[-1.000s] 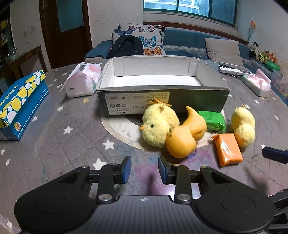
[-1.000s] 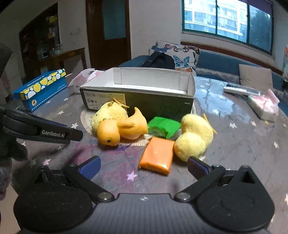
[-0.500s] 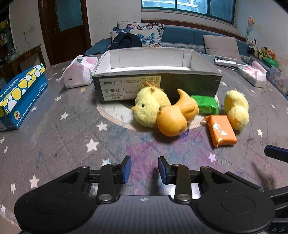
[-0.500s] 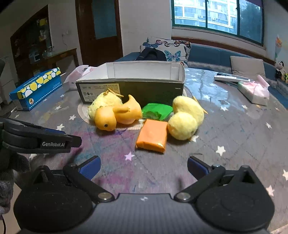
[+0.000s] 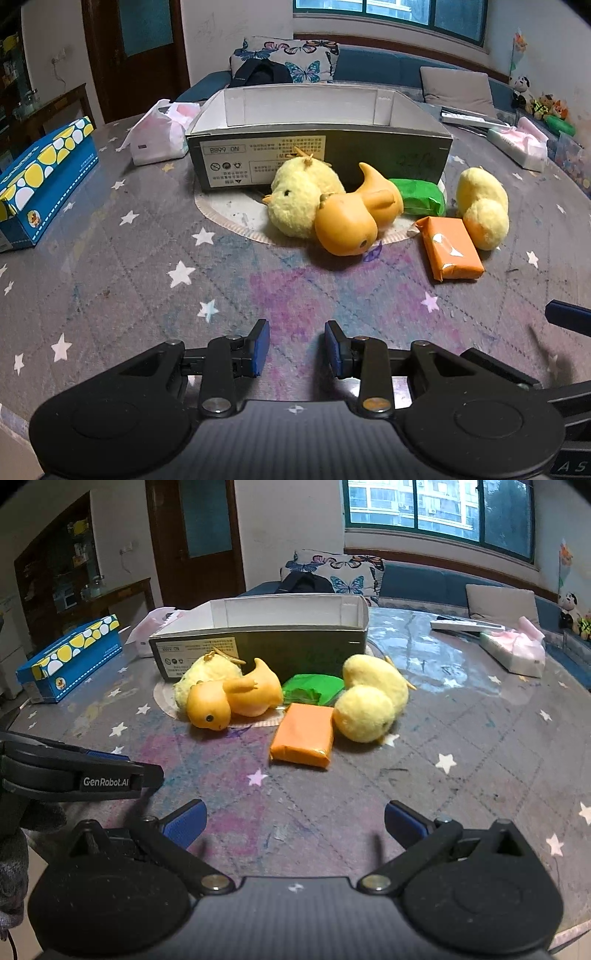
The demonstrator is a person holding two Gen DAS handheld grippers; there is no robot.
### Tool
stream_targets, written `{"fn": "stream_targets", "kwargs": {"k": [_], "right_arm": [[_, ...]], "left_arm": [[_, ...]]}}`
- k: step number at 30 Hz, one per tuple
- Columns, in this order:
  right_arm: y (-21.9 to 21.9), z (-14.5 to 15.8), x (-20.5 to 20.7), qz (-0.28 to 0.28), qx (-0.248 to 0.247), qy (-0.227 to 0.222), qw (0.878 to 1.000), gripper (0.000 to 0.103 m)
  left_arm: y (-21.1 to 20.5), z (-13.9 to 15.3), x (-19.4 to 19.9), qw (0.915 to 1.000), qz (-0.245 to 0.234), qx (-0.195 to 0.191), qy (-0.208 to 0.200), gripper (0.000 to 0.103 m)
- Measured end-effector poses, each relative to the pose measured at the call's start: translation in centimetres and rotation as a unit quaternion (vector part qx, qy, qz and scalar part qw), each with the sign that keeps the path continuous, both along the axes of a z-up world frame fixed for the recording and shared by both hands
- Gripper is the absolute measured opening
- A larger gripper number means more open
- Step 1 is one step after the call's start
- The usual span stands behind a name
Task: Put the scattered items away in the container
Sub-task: 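Move both tools toward the toys in front of the box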
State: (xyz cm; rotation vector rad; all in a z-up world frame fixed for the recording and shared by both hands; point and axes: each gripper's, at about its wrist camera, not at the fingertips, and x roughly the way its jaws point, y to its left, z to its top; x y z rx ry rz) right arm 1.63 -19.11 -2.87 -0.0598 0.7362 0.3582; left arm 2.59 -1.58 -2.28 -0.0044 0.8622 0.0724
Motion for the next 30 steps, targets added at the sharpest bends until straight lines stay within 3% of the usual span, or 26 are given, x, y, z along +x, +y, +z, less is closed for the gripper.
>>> {"fn": "stream_targets", "kwargs": {"k": [30], "right_arm": [[0.7,-0.3,1.1,0.010,-0.010,0.010,1.000,0.103]], "left_arm": [[-0.3,0.1,1.3,0.9999,-0.007,-0.003,0.007,0.036]]}}
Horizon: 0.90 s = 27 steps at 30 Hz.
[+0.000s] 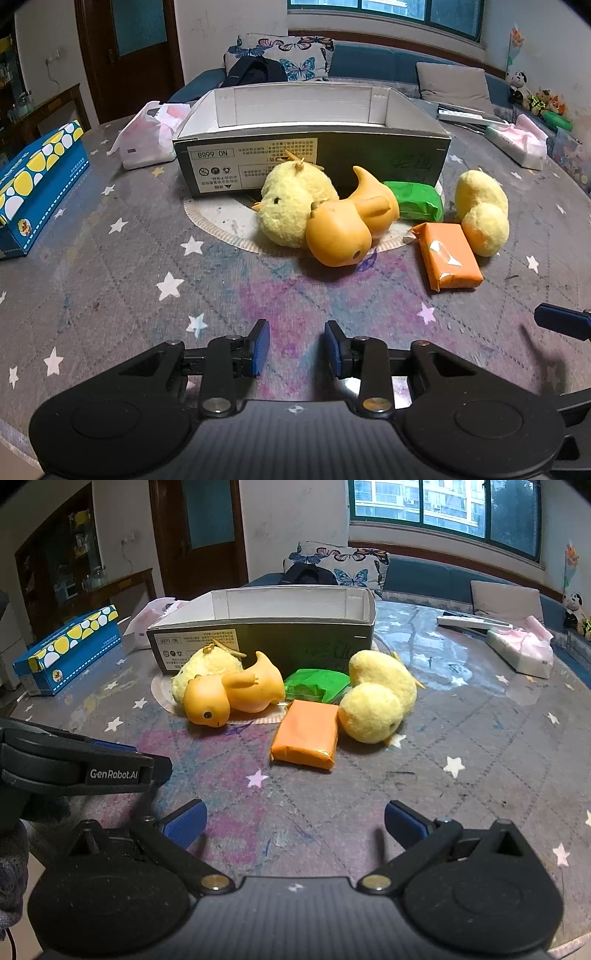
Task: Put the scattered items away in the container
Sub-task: 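Move both tools toward the toys in front of the box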
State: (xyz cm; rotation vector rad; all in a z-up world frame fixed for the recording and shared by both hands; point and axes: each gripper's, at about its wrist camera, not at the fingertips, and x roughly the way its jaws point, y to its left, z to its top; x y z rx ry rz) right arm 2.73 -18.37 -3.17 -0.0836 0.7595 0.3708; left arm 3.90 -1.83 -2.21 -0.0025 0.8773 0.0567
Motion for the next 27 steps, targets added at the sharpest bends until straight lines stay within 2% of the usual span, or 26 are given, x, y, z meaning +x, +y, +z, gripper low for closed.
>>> {"fn": "stream_targets", "kwargs": {"k": [27], "right_arm": [[1.0,0.6,2.1,0.025,-0.008,-0.003,1.000,0.103]], "left_arm": [[0.8,0.4,2.2,0.9999,-0.002,0.005,0.009,0.036]]}}
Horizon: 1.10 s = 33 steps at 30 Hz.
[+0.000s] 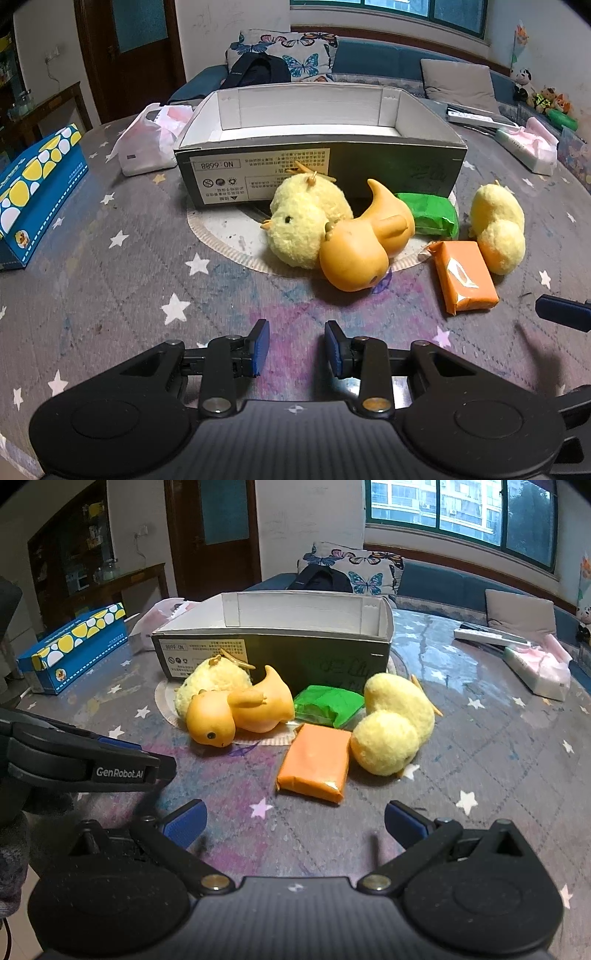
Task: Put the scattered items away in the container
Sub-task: 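Move both tools toward the toys in front of the box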
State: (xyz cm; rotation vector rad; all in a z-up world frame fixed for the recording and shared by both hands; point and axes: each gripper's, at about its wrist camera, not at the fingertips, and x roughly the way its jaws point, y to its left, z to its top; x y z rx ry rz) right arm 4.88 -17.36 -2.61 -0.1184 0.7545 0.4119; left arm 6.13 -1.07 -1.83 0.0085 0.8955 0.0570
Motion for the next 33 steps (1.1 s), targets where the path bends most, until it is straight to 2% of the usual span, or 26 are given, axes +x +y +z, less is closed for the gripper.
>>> {"fn": "stream_targets", "kwargs": {"k": [33], "right_arm": [[-0.1,0.7,1.4,0.012,0.008,-0.005,1.000,0.103]], "left_arm": [[0.0,1.0,1.4,0.9999,-0.013,0.002,0.002,0.036]]}}
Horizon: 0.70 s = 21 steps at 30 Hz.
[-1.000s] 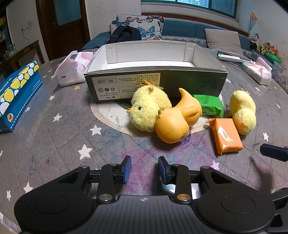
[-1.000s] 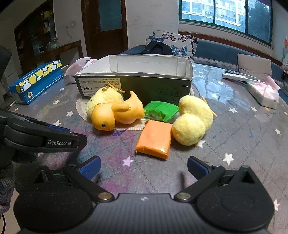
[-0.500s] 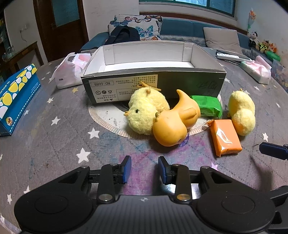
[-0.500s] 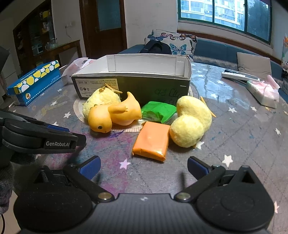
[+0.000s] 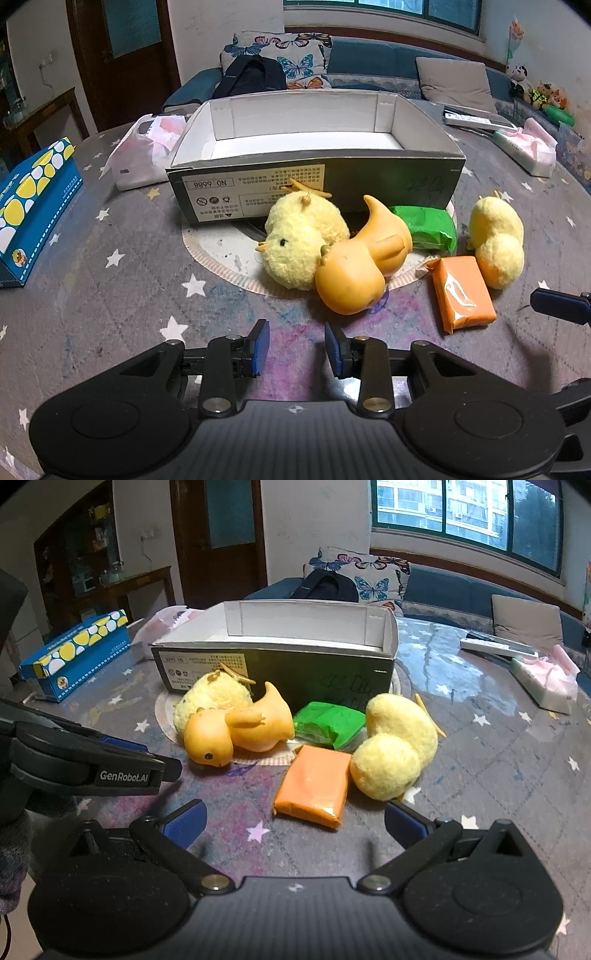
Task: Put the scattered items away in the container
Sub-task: 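Move both tools toward the toys in front of the box, then close the left gripper on the yellow rubber duck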
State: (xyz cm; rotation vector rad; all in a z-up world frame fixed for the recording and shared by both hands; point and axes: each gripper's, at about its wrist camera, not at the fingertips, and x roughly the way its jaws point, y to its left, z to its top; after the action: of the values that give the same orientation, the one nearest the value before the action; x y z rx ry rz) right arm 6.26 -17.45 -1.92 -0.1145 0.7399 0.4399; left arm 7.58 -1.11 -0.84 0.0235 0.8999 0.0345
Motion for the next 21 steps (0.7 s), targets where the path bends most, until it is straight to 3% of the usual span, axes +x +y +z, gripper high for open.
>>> {"fn": "stream_targets", "kwargs": {"k": [13,21], "right_arm": [[1.8,1.4,1.7,0.077,-0.004,-0.028,0.997,0.103],[4.5,0.4,2.9,0.119,-0.041,-0.039,0.991,0.103]], "left_arm": [[1.9,1.6,1.2,0.9995,-0.022,-0.020,-0.006,0.036],[2.1,2.6,2.4,0.9981,-0.051,-0.034,-0.007,0.036]]}}
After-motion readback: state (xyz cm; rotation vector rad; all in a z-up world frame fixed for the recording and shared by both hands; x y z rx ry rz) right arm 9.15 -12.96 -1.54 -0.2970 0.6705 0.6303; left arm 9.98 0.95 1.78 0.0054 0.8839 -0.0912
